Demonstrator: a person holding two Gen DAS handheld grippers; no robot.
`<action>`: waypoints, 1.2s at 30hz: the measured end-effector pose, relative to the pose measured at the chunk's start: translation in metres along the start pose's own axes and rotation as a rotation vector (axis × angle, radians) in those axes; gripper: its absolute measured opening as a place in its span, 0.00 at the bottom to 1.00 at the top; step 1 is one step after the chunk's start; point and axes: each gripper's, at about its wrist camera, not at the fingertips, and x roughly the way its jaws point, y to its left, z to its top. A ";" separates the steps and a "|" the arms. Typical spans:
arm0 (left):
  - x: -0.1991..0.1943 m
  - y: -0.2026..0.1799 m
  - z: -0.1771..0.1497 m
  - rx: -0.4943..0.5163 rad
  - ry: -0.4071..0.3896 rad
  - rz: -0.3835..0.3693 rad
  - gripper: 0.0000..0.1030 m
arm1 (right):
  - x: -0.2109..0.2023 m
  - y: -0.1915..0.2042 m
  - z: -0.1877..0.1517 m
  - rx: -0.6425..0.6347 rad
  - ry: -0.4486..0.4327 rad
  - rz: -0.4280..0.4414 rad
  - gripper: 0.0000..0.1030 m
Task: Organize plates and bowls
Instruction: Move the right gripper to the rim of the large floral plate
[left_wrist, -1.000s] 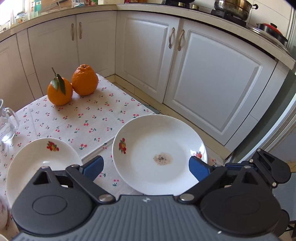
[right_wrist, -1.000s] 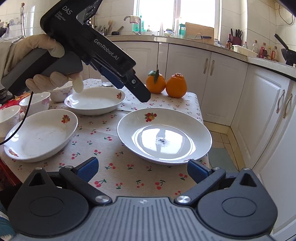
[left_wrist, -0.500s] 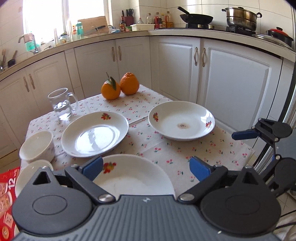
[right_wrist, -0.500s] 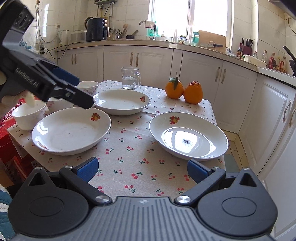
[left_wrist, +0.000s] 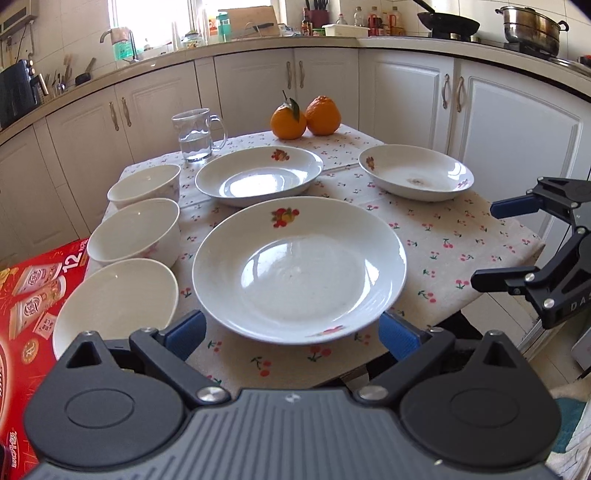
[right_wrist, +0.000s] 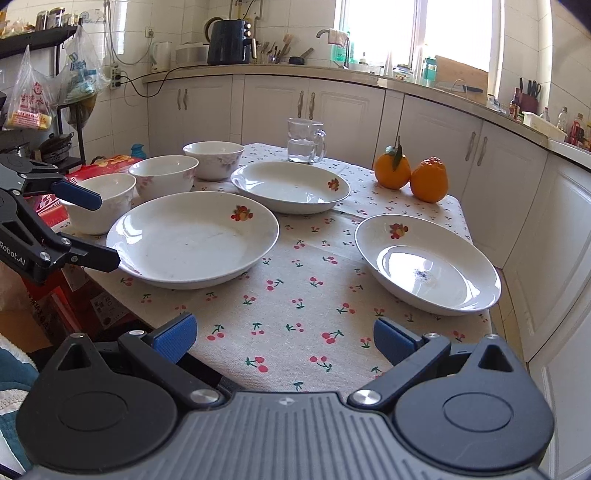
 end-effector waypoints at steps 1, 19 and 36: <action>0.001 0.001 -0.001 -0.007 0.003 -0.001 0.97 | 0.001 0.001 0.001 -0.006 0.003 0.005 1.00; 0.029 -0.010 -0.013 -0.077 0.065 0.038 0.96 | 0.062 -0.019 0.062 -0.042 0.103 0.334 1.00; 0.035 -0.006 -0.010 -0.095 0.051 0.017 0.95 | 0.152 -0.032 0.096 -0.015 0.295 0.554 0.89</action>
